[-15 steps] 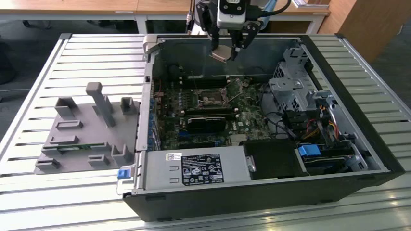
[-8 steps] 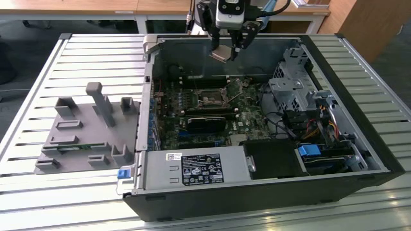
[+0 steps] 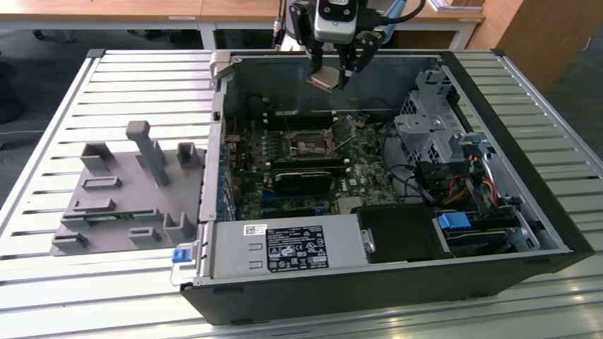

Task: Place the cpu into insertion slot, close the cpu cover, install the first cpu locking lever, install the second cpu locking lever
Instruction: 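Place the cpu into insertion slot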

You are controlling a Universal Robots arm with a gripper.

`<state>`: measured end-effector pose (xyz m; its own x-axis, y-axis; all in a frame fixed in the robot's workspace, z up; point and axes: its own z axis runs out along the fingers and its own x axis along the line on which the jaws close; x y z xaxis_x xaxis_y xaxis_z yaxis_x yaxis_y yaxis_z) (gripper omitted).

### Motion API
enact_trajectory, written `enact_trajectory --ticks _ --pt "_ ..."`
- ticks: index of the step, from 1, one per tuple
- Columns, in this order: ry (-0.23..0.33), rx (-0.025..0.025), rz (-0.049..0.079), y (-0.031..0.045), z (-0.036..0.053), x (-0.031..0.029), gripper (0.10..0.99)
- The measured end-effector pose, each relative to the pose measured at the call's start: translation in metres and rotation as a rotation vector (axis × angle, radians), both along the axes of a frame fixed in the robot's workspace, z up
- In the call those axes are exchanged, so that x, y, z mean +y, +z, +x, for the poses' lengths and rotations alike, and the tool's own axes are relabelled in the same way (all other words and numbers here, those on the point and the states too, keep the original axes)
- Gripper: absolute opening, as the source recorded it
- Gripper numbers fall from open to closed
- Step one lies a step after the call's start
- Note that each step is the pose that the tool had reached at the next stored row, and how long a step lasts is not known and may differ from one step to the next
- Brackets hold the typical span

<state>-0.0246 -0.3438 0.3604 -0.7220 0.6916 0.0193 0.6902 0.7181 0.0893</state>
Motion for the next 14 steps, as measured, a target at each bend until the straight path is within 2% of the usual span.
enact_trajectory --ticks 14 --pt "-0.046 0.0 0.0 0.0 0.0 0.0 0.541"
